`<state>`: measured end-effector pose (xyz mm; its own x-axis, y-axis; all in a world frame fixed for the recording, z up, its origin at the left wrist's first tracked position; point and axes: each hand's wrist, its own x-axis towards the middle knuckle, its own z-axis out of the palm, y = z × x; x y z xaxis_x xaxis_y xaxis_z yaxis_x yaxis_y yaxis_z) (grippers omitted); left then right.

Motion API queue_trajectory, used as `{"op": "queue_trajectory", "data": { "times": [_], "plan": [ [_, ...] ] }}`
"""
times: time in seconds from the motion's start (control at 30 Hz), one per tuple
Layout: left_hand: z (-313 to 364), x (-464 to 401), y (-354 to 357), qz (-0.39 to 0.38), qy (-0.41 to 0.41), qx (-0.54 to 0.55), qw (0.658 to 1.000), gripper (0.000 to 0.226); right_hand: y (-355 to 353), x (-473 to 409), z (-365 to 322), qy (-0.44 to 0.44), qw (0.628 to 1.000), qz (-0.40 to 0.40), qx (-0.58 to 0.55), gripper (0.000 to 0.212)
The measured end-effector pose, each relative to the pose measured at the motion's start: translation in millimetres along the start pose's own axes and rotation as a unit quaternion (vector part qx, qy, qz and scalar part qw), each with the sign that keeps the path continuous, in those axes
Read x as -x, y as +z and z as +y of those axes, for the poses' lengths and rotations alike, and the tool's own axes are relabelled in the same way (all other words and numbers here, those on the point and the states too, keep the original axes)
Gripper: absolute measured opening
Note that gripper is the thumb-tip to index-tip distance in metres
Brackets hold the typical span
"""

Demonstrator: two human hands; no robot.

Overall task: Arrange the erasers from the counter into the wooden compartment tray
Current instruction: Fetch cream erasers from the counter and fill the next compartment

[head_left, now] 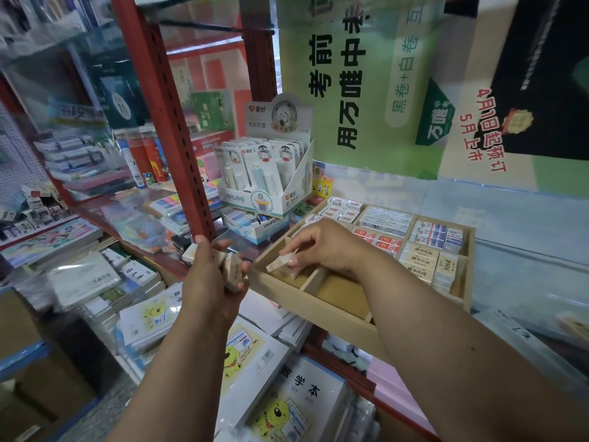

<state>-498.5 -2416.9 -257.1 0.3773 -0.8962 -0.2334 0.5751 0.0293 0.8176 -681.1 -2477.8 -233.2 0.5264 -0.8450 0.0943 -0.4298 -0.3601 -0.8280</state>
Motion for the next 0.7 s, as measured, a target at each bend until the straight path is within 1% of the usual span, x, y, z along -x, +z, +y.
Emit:
{"op": "queue_trajectory", "data": {
  "times": [0.1, 0.2, 0.3, 0.43, 0.5, 0.6, 0.67, 0.7],
  "plan": [
    [-0.4, -0.5, -3.1, 0.007, 0.001, -0.002, 1.0, 0.047, 3.0, -2.8, 0.2, 0.003, 0.997, -0.017, 0.081, 0.024],
    [-1.3, 0.4, -4.1, 0.009, 0.005, -0.001, 1.0, 0.047, 9.9, -5.2, 1.5, -0.014, 0.985, -0.055, 0.161, 0.022],
    [-2.0, 0.6, -7.1, 0.011, 0.003, 0.006, 1.0, 0.046, 15.8, -5.3, -3.5, -0.016, 0.974, -0.076, 0.211, 0.028],
    [-2.9, 0.2, -10.4, 0.012, 0.0, 0.004, 1.0, 0.046, 21.2, -5.4, -8.8, 0.008, 0.968, -0.107, 0.228, 0.037],
    [-2.4, 0.6, -10.4, 0.014, -0.002, 0.002, 1.0, 0.046, 22.9, -6.0, -9.5, 0.008, 0.964, -0.106, 0.242, 0.038],
    [-1.7, 2.3, -9.5, 0.014, -0.004, 0.0, 1.0, 0.045, 17.8, -6.5, -12.2, 0.001, 0.966, -0.062, 0.253, 0.024],
    [-1.3, 3.0, -9.9, 0.018, -0.004, 0.0, 1.0, 0.046, 14.7, -4.1, -15.9, 0.024, 0.972, -0.069, 0.224, 0.008],
    [-1.0, 3.3, -10.1, 0.021, -0.003, 0.002, 1.0, 0.047, 15.2, -2.6, -17.4, 0.035, 0.969, -0.087, 0.229, 0.016]
  ]
}}
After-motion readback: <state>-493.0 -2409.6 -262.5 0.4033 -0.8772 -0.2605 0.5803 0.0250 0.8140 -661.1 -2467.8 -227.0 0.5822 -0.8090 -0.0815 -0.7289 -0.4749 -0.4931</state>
